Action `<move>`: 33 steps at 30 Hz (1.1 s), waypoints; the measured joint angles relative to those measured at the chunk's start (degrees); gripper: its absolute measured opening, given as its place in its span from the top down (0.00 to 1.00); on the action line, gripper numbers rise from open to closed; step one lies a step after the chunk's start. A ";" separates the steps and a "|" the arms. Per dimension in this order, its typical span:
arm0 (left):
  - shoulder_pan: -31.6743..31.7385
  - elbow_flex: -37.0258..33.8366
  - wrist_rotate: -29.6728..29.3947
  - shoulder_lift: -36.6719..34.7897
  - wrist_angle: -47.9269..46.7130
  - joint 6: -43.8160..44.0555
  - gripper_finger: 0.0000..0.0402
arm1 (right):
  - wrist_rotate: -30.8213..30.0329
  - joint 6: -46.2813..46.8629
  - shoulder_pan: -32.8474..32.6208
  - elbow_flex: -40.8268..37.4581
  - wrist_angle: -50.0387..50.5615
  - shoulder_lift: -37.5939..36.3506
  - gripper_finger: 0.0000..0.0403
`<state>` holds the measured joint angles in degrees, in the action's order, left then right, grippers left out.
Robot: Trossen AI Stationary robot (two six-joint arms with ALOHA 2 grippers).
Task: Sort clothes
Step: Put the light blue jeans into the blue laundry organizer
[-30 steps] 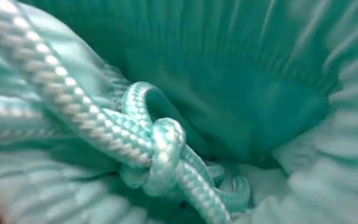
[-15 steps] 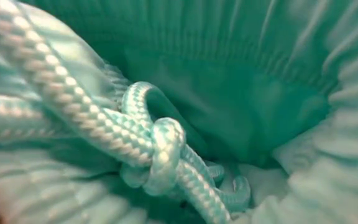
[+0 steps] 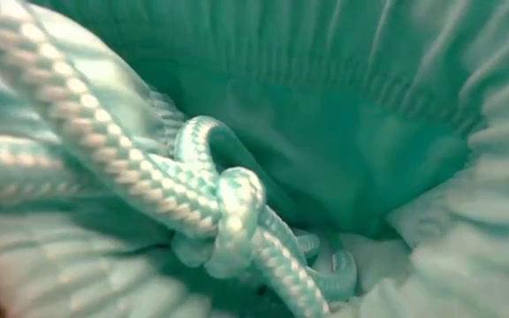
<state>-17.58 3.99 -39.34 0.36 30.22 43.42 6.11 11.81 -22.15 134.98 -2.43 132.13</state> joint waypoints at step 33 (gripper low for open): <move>0.00 0.00 -0.02 0.00 -1.36 0.77 0.99 | -1.81 12.89 1.27 -0.02 -4.28 12.53 0.35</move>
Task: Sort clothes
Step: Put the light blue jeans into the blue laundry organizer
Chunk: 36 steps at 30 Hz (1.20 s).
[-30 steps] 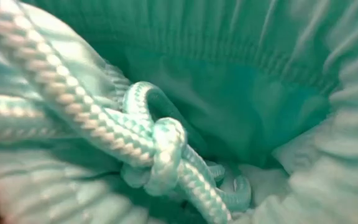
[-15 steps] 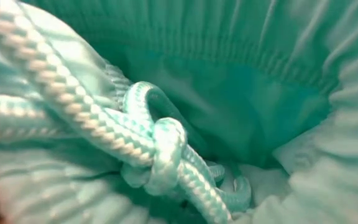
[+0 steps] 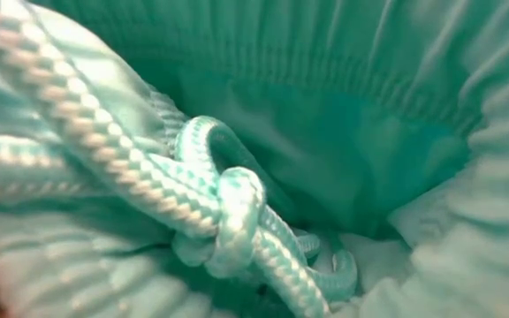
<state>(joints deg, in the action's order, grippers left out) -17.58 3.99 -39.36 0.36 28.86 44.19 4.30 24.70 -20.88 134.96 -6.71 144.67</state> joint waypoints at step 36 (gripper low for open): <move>0.00 0.00 0.01 0.00 0.57 0.15 0.99 | -19.96 24.94 -1.46 -11.59 64.73 -17.86 0.40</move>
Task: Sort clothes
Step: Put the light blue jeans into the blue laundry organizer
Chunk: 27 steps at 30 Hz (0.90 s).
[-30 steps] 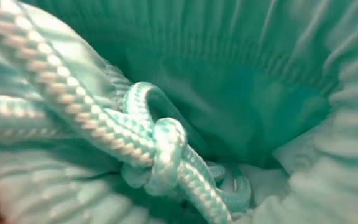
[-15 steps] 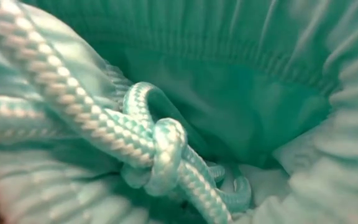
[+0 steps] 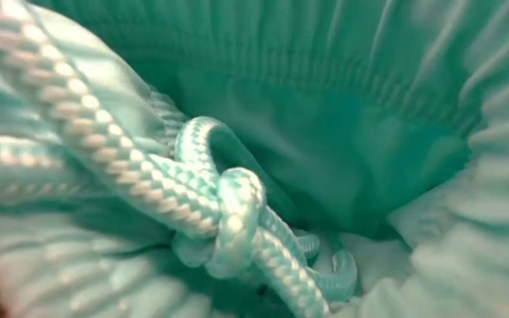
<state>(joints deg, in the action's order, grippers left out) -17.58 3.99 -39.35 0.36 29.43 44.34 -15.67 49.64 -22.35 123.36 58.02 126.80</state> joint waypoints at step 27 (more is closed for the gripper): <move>0.00 0.00 0.37 0.00 -0.02 1.28 0.99 | 3.04 11.03 3.76 -17.26 -15.32 0.11 0.44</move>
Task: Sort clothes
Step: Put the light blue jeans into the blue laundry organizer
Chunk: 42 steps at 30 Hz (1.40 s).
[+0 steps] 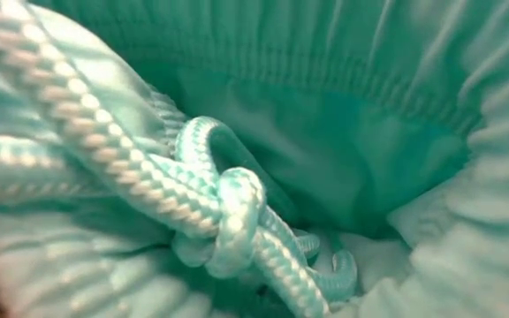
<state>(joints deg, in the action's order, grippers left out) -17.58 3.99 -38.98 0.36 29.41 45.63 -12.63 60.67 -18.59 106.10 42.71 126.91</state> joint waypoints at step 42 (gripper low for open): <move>0.00 0.00 0.00 -0.02 -0.48 0.07 0.99 | 4.33 -26.92 -1.75 18.47 -37.23 -0.32 1.00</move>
<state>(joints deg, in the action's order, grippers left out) -17.58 3.99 -38.98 0.34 28.93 45.69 -8.30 33.75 -20.34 124.57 5.47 126.60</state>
